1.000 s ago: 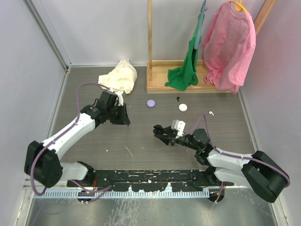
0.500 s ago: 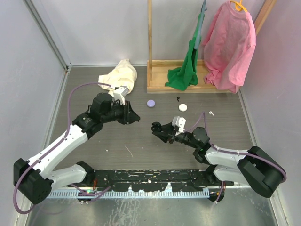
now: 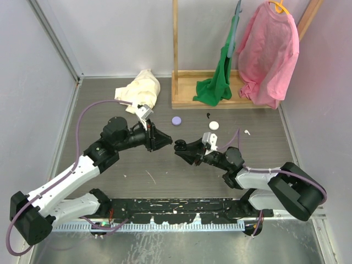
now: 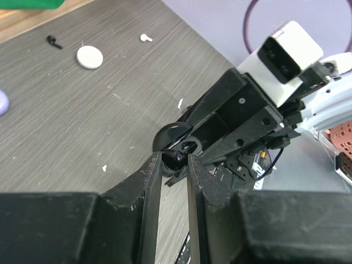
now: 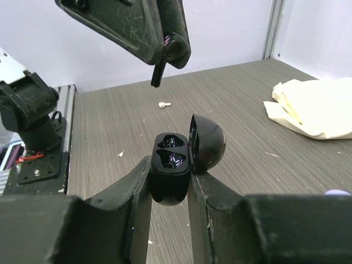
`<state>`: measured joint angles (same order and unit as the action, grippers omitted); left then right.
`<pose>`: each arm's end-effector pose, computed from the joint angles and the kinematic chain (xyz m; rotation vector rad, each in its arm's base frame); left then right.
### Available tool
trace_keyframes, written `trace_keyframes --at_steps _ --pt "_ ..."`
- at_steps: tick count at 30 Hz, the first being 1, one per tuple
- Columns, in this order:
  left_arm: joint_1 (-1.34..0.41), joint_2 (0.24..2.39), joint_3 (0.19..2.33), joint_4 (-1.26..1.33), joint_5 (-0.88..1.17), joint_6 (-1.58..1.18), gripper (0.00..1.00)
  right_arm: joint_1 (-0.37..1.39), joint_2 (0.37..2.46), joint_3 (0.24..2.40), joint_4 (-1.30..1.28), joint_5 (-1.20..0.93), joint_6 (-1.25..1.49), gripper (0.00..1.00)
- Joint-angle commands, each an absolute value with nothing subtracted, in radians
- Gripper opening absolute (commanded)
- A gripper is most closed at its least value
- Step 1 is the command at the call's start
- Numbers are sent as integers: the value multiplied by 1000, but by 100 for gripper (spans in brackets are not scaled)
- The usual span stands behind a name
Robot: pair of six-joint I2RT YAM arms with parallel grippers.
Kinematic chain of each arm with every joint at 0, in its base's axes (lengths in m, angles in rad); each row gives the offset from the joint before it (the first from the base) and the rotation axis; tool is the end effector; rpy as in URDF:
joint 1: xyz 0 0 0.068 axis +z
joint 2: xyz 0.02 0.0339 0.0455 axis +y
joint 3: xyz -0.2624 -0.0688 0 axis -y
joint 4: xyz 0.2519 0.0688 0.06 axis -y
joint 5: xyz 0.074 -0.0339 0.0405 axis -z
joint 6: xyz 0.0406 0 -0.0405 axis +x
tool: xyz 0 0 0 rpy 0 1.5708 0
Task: Insert the wireless bluetooth earbuds into the charging case
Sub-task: Place the earbud in the charging case.
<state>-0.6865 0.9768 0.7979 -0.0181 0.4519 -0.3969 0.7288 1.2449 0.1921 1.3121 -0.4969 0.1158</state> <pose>0.1745 -0.1659 0.3235 0.6192 1.8010 -1.1600 0.1504 0.1602 0.2011 -0.8308 1.1515 1.0304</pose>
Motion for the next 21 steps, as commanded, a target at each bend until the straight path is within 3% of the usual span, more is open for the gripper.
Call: trace_keyframes --at_steps 1,21 --pt "-721 953 793 150 479 -361 24 726 1270 236 1479 -515 170 1" --pt "-882 961 730 291 262 -330 22 726 1301 218 1597 -515 117 1"
